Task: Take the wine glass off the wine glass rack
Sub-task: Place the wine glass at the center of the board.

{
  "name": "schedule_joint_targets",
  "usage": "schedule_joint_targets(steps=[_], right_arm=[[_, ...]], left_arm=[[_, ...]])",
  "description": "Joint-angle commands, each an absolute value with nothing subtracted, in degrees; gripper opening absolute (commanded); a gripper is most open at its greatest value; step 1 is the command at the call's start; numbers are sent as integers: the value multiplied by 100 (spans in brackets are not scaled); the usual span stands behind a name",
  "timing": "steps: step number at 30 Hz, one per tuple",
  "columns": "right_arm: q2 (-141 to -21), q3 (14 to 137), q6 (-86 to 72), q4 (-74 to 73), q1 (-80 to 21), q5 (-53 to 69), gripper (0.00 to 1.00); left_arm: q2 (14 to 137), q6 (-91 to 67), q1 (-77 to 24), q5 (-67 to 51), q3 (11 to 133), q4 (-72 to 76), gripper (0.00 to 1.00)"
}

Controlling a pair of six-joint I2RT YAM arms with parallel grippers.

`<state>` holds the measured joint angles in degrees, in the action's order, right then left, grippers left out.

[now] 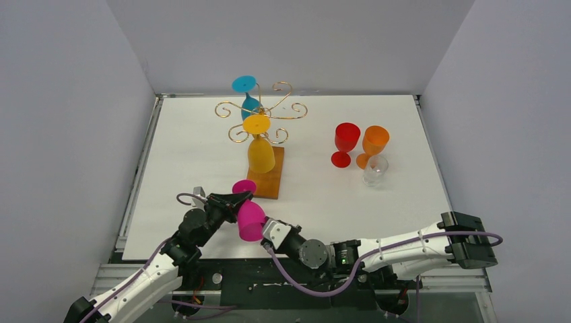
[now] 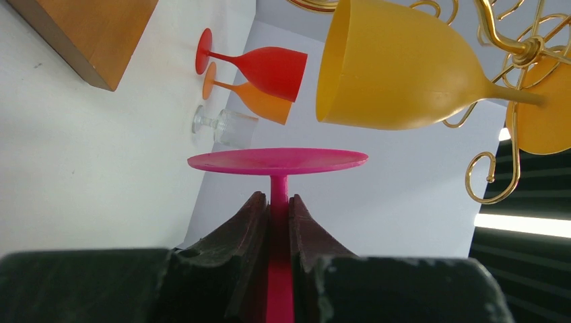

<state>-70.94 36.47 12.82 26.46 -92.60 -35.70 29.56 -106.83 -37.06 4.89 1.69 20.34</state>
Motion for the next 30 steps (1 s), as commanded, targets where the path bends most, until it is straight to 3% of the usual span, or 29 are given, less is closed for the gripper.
schedule_joint_targets(steps=[1,3,5,6,11,16,19,22,25,30], right_arm=[[-7238,4072,1151,2786,-9287,-3462,1],[-7348,4180,1138,2744,-9296,-3642,2],[-7445,4210,1120,2847,-9318,-3802,22],[-7475,4199,1140,2954,-9327,-3867,27],[-7638,4254,1356,3153,-9344,-4168,29],[-7695,4315,1527,3233,-9350,-4378,22],[-7811,4420,1556,3157,-9345,-4412,34],[-7889,4447,1547,3294,-9347,-4412,37],[-7913,4459,1608,3400,-9329,-4410,29],[-7858,4538,1624,3307,-9325,-4408,2]], left_arm=[[2960,-10767,-3732,486,233,2572,0],[2938,-10779,-3735,531,256,2552,0],[2908,-10799,-3743,603,307,2459,0],[2885,-10801,-3744,648,340,2374,0],[2731,-10812,-3750,889,478,2021,0],[2692,-10795,-3787,995,548,1926,0],[2751,-10776,-3795,954,584,1978,0],[2785,-10774,-3809,949,589,2024,0],[2782,-10780,-3831,940,589,2064,0],[2697,-10796,-3841,949,538,2064,0]])
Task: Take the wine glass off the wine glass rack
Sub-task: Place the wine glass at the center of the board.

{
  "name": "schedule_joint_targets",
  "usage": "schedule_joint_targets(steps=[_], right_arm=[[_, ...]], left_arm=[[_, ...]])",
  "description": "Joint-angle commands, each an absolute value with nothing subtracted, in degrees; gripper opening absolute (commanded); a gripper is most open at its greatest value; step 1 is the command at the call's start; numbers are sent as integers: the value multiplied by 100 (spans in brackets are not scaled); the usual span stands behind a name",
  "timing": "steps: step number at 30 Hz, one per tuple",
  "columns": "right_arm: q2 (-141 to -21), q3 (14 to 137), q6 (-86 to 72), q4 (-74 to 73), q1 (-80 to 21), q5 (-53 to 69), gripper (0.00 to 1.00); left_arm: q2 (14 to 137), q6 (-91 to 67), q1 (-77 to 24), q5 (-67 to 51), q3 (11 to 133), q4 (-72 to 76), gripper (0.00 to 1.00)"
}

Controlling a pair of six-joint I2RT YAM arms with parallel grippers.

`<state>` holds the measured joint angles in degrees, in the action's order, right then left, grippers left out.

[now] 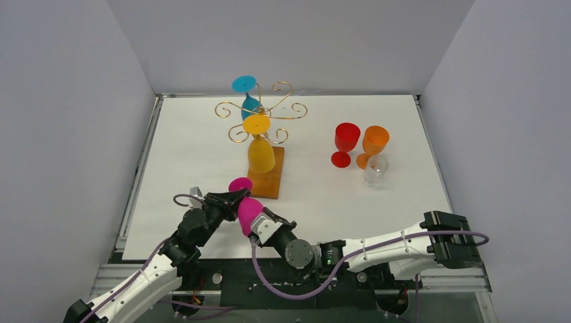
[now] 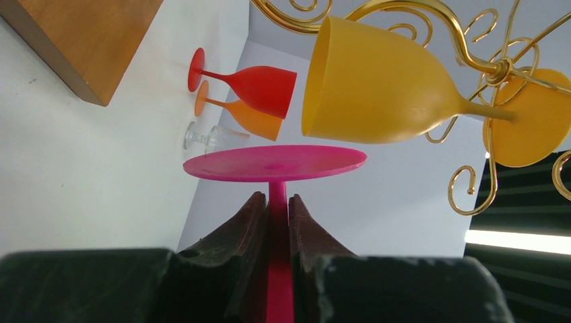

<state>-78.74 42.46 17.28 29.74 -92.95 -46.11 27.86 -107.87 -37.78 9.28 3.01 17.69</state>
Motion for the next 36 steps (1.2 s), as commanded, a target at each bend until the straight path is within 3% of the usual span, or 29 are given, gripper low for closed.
schedule_joint_targets(steps=[1,4,8,13,24,36], right_arm=[[-7841,4563,1599,3234,-9325,-4400,0],[-7792,4689,1434,2968,-9323,-4398,0],[-7727,5012,816,2142,-9325,-4507,0],[-7544,5345,-56,984,-9320,-4670,0],[-7815,6817,-2875,-3335,-9315,-5882,0],[-7526,6934,-4333,-4946,-9089,-5505,0]], left_arm=[[2672,-10793,-3837,956,524,2058,0],[2584,-10786,-3841,974,506,2002,23],[2426,-10591,-3841,993,542,1754,45],[2158,-10158,-3840,994,686,970,62],[1870,-8230,-3837,1123,1673,-1543,79],[2424,-6992,-3841,1199,2358,-2034,80]])
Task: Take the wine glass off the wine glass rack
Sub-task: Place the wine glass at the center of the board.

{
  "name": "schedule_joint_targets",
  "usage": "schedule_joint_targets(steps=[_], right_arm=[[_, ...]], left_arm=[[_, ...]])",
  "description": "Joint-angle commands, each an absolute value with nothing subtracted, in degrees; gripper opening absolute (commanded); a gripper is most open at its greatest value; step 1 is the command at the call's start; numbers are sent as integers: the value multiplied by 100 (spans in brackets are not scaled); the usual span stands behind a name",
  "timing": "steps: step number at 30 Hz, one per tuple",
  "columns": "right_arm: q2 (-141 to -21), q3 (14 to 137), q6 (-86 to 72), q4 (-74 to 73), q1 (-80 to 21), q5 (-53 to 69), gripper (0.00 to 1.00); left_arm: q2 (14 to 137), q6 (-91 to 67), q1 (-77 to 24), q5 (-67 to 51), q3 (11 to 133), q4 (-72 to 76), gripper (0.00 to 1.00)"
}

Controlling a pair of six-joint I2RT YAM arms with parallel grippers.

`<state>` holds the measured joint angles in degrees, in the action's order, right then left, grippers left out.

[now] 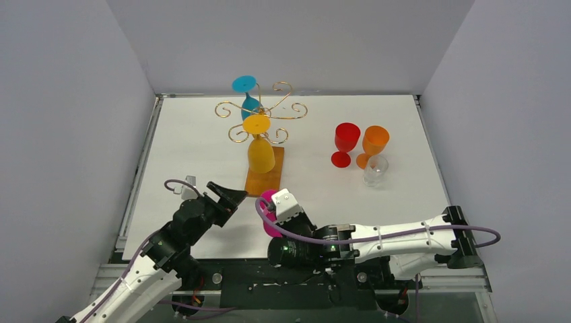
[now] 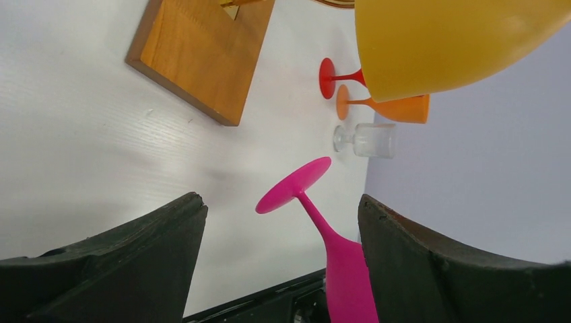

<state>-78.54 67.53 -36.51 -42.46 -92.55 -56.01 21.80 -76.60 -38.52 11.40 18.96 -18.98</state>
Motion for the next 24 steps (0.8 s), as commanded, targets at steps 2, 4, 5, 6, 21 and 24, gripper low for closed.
schedule_joint_targets(steps=[2,4,5,6,21,24], right_arm=[[-7212,6865,-4342,-5014,-8798,-5075,0],[-6885,6741,-4350,-5059,-8471,-4662,0],[-6723,6687,-4440,-5138,-8304,-4506,0],[-6557,6654,-4558,-5266,-8149,-4385,0],[-6177,6460,-3424,-5479,-4489,-2099,0],[-6466,6512,-2921,-5212,-3503,-1302,0]], left_arm=[[2558,-6797,-3841,1171,2464,-2013,80],[2652,-6680,-3838,1149,2524,-1952,81],[2698,-6628,-3837,1125,2530,-1911,81],[2716,-6589,-3833,1081,2529,-1893,81],[2805,-5742,-3832,1346,3120,-2568,81],[2831,-5511,-3831,1300,3234,-2601,81]])
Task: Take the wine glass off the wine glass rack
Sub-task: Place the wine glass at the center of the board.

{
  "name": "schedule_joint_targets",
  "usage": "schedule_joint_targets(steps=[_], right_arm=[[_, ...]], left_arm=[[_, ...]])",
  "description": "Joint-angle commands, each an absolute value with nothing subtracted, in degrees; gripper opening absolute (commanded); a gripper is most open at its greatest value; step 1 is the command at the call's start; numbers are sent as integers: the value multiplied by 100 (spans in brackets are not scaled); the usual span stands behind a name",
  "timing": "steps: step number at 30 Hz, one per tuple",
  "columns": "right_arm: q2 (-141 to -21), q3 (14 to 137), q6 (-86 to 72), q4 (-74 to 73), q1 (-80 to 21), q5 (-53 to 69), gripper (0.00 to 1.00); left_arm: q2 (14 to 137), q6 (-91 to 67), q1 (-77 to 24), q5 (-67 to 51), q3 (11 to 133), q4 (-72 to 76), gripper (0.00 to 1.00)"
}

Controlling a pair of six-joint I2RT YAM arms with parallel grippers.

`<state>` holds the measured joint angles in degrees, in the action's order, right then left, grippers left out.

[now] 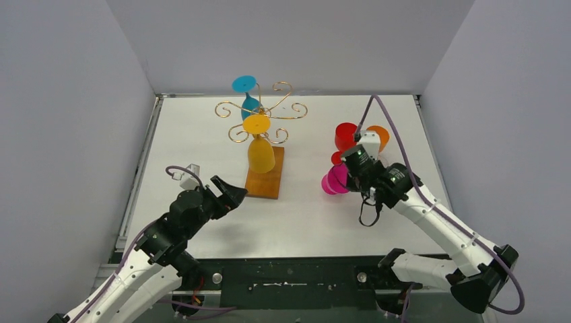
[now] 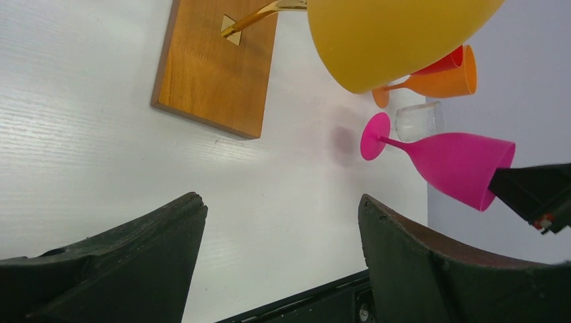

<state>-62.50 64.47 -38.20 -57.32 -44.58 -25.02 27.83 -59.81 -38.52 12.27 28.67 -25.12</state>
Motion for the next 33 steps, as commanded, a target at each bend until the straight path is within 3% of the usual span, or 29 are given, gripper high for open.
schedule_joint_targets(steps=[1,10,28,33], right_arm=[[-6574,6560,-2825,-5148,-3278,-1083,0],[-7576,7251,-2266,-5090,-2357,-1123,0],[-8262,7193,-1853,-4339,-1731,-1088,0],[-8396,7256,-1738,-4426,-1721,-970,10]], left_arm=[[2830,-5443,-3827,1293,3254,-2606,81],[2761,-4934,-3832,1162,3407,-2593,80],[3051,-4658,-3830,645,3551,-2374,79],[3176,-4496,-3832,343,3456,-2098,79]])
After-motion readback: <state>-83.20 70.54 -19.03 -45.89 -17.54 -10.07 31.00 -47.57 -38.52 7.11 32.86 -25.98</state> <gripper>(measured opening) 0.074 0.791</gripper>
